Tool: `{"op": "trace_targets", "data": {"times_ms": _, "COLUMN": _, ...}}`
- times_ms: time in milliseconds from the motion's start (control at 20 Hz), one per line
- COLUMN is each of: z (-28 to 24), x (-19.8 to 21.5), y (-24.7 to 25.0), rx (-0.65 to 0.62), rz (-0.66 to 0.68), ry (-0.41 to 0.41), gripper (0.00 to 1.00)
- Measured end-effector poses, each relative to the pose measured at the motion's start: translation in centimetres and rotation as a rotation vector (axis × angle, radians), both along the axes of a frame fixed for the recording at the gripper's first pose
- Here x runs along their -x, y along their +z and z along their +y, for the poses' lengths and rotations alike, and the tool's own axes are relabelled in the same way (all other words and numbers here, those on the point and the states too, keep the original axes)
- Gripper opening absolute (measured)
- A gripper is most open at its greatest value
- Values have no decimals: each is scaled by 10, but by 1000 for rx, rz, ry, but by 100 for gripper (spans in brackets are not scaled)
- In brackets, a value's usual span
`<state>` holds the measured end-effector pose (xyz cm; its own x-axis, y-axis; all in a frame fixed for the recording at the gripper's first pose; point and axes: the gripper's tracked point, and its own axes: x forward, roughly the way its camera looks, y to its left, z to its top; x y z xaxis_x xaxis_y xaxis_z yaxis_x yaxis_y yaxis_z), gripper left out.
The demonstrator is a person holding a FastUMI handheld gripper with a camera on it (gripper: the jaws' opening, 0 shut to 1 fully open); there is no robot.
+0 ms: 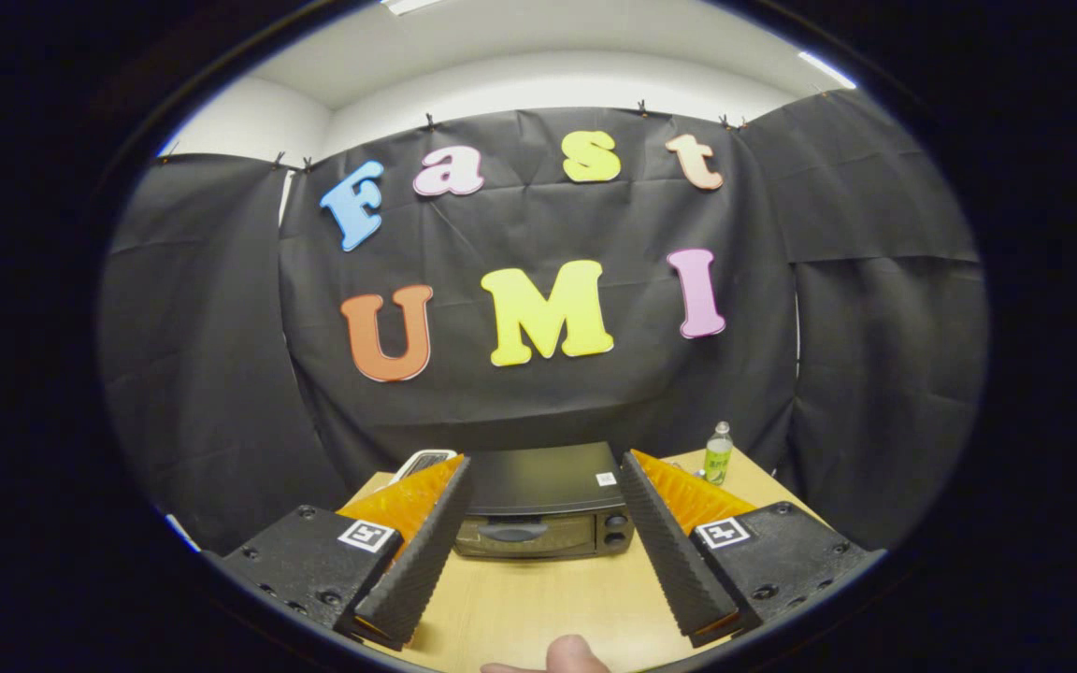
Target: Open the toaster oven, put the food inside, and close the toaster oven door.
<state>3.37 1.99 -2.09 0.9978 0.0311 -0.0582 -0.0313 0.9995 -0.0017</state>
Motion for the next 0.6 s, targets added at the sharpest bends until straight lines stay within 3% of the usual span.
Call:
{"op": "trace_targets", "data": {"times_ms": 300, "z": 22, "x": -48, "y": -44, "rx": 19, "rz": 69, "ry": 38, "gripper": 100}}
{"op": "trace_targets", "data": {"times_ms": 600, "z": 43, "x": -124, "y": -117, "rx": 53, "rz": 187, "ry": 61, "gripper": 100}}
